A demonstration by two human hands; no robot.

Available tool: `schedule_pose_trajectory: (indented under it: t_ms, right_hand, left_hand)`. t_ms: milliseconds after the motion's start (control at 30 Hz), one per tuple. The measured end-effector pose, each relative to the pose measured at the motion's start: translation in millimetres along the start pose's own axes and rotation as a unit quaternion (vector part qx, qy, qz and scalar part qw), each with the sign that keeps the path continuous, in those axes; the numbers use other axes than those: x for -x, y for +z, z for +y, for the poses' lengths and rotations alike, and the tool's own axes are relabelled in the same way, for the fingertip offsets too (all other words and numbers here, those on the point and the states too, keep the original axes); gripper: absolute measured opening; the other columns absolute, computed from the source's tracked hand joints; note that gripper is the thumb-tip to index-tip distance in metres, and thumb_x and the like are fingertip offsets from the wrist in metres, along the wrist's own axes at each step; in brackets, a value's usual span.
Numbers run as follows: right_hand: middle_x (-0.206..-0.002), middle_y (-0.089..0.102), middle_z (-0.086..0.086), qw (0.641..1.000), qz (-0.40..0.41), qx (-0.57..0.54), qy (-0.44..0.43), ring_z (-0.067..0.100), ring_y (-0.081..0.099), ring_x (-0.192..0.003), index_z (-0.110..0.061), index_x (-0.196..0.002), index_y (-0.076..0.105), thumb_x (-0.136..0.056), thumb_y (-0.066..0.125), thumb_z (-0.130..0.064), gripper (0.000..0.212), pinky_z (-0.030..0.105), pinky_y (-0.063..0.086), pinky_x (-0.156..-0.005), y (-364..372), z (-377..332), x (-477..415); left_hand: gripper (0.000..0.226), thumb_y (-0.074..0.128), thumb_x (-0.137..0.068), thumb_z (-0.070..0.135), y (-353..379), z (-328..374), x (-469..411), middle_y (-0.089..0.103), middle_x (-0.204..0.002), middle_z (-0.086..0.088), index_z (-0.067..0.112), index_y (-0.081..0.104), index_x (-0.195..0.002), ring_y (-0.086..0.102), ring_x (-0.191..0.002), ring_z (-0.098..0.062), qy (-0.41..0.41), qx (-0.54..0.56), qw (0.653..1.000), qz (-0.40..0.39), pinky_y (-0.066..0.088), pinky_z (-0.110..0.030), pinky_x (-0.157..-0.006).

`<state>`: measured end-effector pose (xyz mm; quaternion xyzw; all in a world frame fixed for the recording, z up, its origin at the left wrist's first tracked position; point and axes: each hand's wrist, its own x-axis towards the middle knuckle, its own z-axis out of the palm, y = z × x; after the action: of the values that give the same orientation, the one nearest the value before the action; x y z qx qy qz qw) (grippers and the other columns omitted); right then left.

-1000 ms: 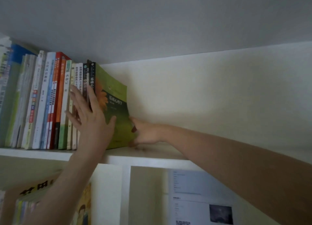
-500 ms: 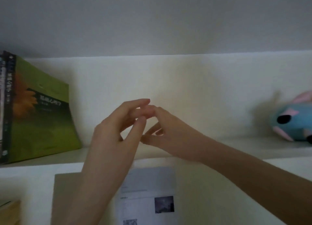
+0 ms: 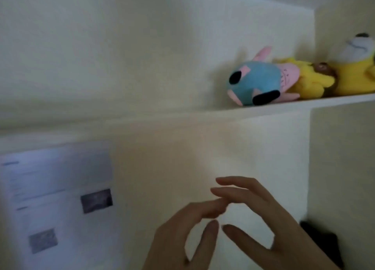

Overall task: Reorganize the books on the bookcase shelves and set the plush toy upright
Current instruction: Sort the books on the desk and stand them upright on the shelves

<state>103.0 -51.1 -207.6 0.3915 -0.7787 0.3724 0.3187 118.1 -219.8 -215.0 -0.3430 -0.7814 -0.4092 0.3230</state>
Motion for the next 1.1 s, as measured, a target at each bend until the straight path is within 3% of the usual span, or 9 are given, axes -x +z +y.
schedule_pose_trajectory:
  t_ms: [267, 533, 667, 733, 800, 867, 933, 1000, 1100]
  right_hand:
    - [-0.129, 0.045, -0.015, 0.891, -0.067, -0.101, 0.438, -0.003, 0.057, -0.106, -0.037, -0.123, 0.050, -0.090, 0.063, -0.018, 0.041, 0.018, 0.043, -0.099, 41.9, 115.9, 194.8]
    - [-0.126, 0.041, -0.004, 0.776, -0.115, -0.078, 0.615, 0.013, 0.053, -0.113, -0.025, -0.127, 0.048, -0.088, 0.067, -0.016, 0.045, 0.028, 0.048, -0.098, 74.6, 156.7, 331.5]
    - [-0.152, 0.019, 0.002, 0.716, -0.176, 0.029, 0.675, 0.021, 0.018, -0.140, -0.018, -0.149, 0.019, -0.085, 0.068, -0.035, 0.082, 0.035, 0.025, -0.112, 81.8, 162.7, 382.1]
    - [-0.156, 0.013, 0.002, 0.669, -0.199, 0.043, 0.714, 0.025, 0.014, -0.143, -0.018, -0.152, 0.008, -0.082, 0.069, -0.043, 0.096, 0.045, 0.023, -0.114, 85.4, 163.1, 402.8]
    - [-0.145, 0.036, 0.002, 0.636, -0.171, 0.004, 0.753, 0.027, 0.036, -0.135, -0.021, -0.146, 0.026, -0.075, 0.071, -0.051, 0.089, 0.048, 0.037, -0.108, 88.9, 164.7, 421.2]
    - [-0.121, 0.058, -0.004, 0.643, -0.129, -0.017, 0.754, 0.023, 0.057, -0.114, -0.029, -0.119, 0.048, -0.071, 0.072, -0.052, 0.059, 0.044, 0.052, -0.091, 92.5, 165.1, 438.1]
    - [-0.109, 0.062, -0.005, 0.649, -0.088, -0.035, 0.755, 0.019, 0.061, -0.102, -0.030, -0.107, 0.048, -0.078, 0.074, -0.034, 0.039, 0.036, 0.055, -0.081, 92.9, 160.3, 433.9]
    - [-0.106, 0.059, -0.006, 0.650, -0.081, -0.047, 0.754, 0.016, 0.059, -0.098, -0.027, -0.109, 0.045, -0.082, 0.071, -0.026, 0.037, 0.025, 0.050, -0.073, 92.6, 158.7, 428.2]
    - [-0.109, 0.057, -0.004, 0.651, -0.075, -0.049, 0.754, 0.015, 0.056, -0.097, -0.021, -0.119, 0.044, -0.085, 0.067, -0.021, 0.041, 0.026, 0.048, -0.076, 91.7, 155.4, 421.9]
  left_hand:
    - [0.025, 0.056, -0.092, 0.009, 169.4, -114.7, 115.1, 0.070, -0.087, 0.018, 0.032, 0.062, -0.101, 0.063, -0.084, 0.006, -0.358, 0.064, 0.912, -0.190, 0.048, -0.013, -0.078]
    - [0.034, 0.051, -0.094, 0.013, 260.5, -123.0, 207.7, 0.058, -0.124, 0.001, 0.021, 0.053, -0.127, 0.056, -0.107, -0.010, -0.486, 0.039, 0.826, -0.281, 0.044, -0.025, -0.094]
    - [0.057, 0.049, -0.096, 0.016, 281.1, -108.7, 251.3, 0.033, -0.145, -0.004, 0.013, 0.023, -0.146, 0.036, -0.132, -0.019, -0.567, 0.046, 0.753, -0.332, 0.032, -0.027, -0.103]
    - [0.054, 0.050, -0.096, 0.016, 287.0, -104.3, 265.4, 0.037, -0.140, 0.004, 0.010, 0.025, -0.144, 0.042, -0.127, -0.019, -0.611, 0.076, 0.713, -0.335, 0.039, -0.022, -0.094]
    - [0.041, 0.051, -0.095, 0.012, 295.2, -101.9, 276.6, 0.048, -0.135, 0.000, 0.015, 0.033, -0.131, 0.052, -0.108, -0.016, -0.652, 0.120, 0.678, -0.317, 0.047, -0.009, -0.068]
    - [0.037, 0.051, -0.092, 0.004, 305.4, -97.7, 284.7, 0.052, -0.127, -0.003, 0.018, 0.031, -0.120, 0.052, -0.097, -0.014, -0.679, 0.123, 0.664, -0.289, 0.044, -0.008, -0.051]
    - [0.041, 0.050, -0.089, 0.000, 314.0, -95.9, 289.9, 0.051, -0.127, -0.004, 0.015, 0.031, -0.123, 0.053, -0.100, -0.017, -0.694, 0.111, 0.664, -0.256, 0.046, -0.013, -0.059]
    - [0.052, 0.048, -0.088, -0.001, 320.5, -95.4, 292.7, 0.050, -0.131, -0.007, 0.010, 0.027, -0.134, 0.054, -0.108, -0.023, -0.700, 0.092, 0.663, -0.247, 0.050, -0.025, -0.070]
    - [0.049, 0.045, -0.089, -0.003, 321.9, -91.9, 292.3, 0.053, -0.126, -0.008, 0.010, 0.029, -0.134, 0.054, -0.098, -0.019, -0.690, 0.073, 0.678, -0.242, 0.042, -0.014, -0.054]
